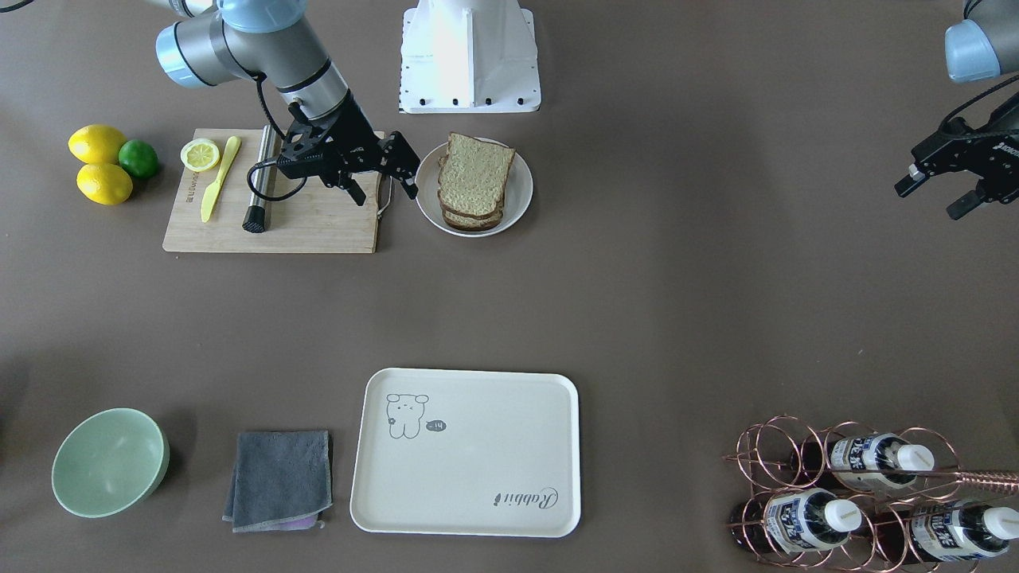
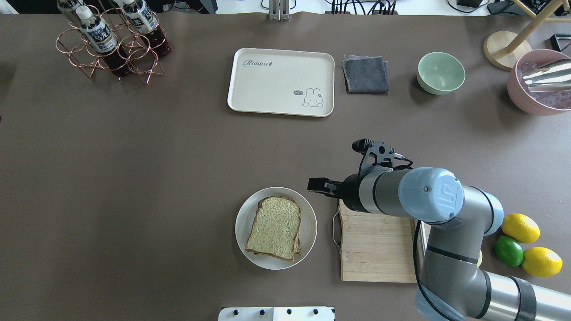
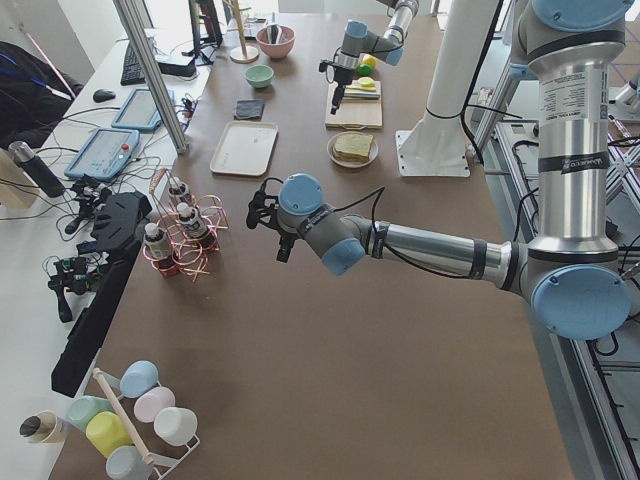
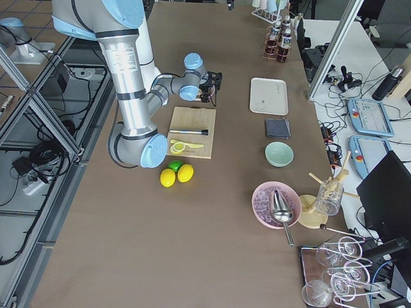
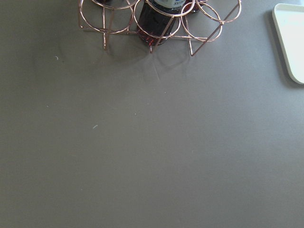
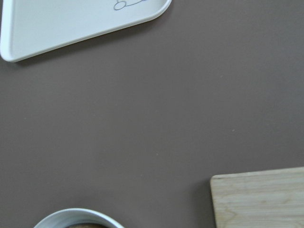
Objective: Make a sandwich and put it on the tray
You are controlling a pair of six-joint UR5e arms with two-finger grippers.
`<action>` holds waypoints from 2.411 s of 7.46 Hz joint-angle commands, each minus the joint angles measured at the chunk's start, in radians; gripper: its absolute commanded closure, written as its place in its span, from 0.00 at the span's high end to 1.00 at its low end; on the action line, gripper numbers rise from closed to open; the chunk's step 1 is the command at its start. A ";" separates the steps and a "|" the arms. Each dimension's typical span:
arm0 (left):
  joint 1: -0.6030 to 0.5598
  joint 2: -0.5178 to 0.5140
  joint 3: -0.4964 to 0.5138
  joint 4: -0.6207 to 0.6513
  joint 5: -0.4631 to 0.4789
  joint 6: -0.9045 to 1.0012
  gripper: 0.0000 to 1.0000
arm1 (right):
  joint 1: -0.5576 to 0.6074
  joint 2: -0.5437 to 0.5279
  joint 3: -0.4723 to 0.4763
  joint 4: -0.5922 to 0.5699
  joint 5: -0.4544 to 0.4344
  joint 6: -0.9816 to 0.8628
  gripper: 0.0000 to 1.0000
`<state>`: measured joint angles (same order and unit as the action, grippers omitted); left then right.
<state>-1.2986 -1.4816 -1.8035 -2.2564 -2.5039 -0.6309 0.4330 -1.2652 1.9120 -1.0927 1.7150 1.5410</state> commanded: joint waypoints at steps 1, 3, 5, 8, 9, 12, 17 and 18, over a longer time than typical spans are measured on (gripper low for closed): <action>0.152 -0.019 -0.095 0.001 0.096 -0.194 0.98 | 0.163 -0.008 0.022 -0.209 0.155 -0.163 1.00; 0.342 -0.101 -0.132 0.003 0.245 -0.396 0.98 | 0.271 -0.054 0.033 -0.297 0.237 -0.336 1.00; 0.479 -0.182 -0.132 0.024 0.359 -0.497 0.98 | 0.358 -0.203 0.082 -0.296 0.276 -0.503 1.00; 0.634 -0.317 -0.157 0.165 0.495 -0.582 0.98 | 0.602 -0.422 0.093 -0.285 0.432 -0.910 1.00; 0.707 -0.397 -0.157 0.255 0.567 -0.614 0.98 | 0.712 -0.480 0.061 -0.285 0.489 -1.075 1.00; 0.829 -0.444 -0.135 0.279 0.668 -0.636 0.98 | 1.007 -0.513 -0.149 -0.308 0.603 -1.512 1.00; 0.914 -0.444 -0.060 0.265 0.771 -0.636 0.98 | 1.103 -0.434 -0.182 -0.559 0.581 -1.618 1.00; 0.941 -0.454 -0.059 0.259 0.789 -0.636 0.97 | 1.104 -0.433 -0.182 -0.558 0.581 -1.618 1.00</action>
<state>-0.4181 -1.9245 -1.8765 -1.9875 -1.7740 -1.2663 1.5347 -1.7019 1.7318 -1.6447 2.2976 -0.0750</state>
